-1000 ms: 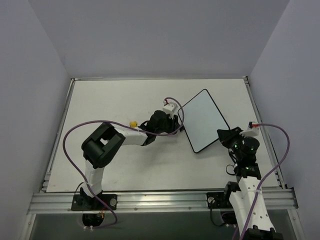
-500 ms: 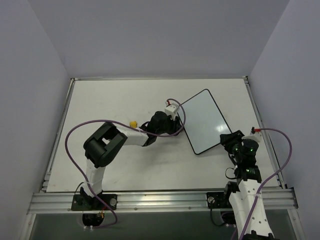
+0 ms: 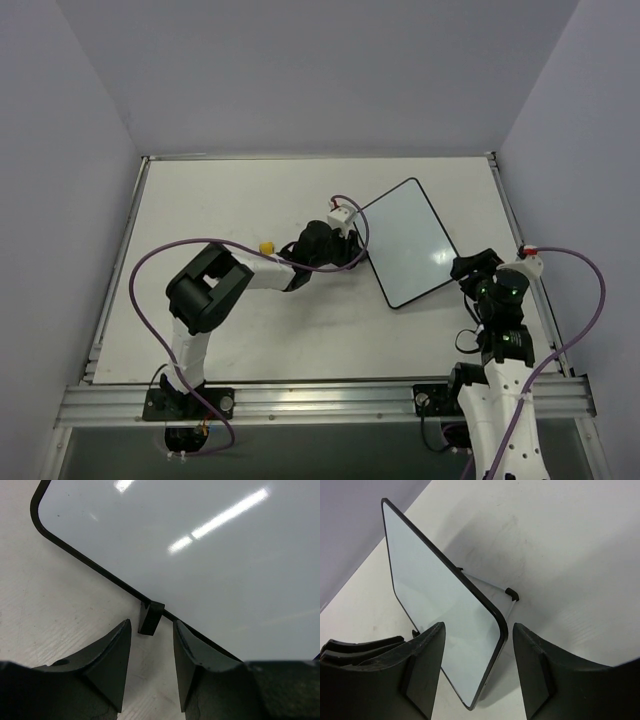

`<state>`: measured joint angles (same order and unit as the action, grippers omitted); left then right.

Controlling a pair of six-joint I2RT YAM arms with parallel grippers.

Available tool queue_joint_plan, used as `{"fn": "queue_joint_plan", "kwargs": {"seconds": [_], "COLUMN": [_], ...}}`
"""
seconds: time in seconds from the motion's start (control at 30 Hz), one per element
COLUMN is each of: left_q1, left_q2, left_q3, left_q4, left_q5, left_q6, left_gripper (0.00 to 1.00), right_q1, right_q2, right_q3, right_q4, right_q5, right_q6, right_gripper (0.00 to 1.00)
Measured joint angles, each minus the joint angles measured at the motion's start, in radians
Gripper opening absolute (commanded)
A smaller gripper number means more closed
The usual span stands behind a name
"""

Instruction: Erase the whiteboard

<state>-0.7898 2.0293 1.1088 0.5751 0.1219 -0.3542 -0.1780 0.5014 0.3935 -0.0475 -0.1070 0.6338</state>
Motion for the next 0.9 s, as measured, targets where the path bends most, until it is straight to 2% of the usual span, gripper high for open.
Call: {"fn": "queue_joint_plan", "kwargs": {"seconds": [0.23,0.4,0.5,0.63,0.77,0.9], "left_q1": [0.006,0.013,0.013,0.015,0.031,0.062], "left_q2": [0.0,-0.009,-0.027,-0.059,-0.071,-0.071], "left_q3": [-0.038,-0.072,-0.085,-0.087,-0.087,-0.087], "left_q4": [0.013,0.012,0.012,0.014,0.018,0.022], "left_q5": [0.007,0.014,0.019,0.038,0.071,0.097], "left_q6": [-0.003,-0.01,-0.02,-0.03,-0.036,-0.053], "left_gripper": [0.47,0.47,0.47,0.47,0.47,0.47], "right_q1": [0.0,-0.003,-0.019,-0.051,-0.058,-0.059], "right_q2": [0.163,0.438,0.669,0.931,1.08,1.111], "right_q3": [0.172,0.377,0.543,0.702,0.755,0.755], "right_q4": [-0.021,0.03,0.044,0.045,0.02,-0.006], "right_q5": [0.05,0.017,-0.091,-0.264,-0.363,-0.429], "right_q6": [-0.073,-0.179,-0.273,-0.367,-0.433,-0.472], "right_gripper": [0.57,0.56,0.41,0.34,0.32,0.35]}}
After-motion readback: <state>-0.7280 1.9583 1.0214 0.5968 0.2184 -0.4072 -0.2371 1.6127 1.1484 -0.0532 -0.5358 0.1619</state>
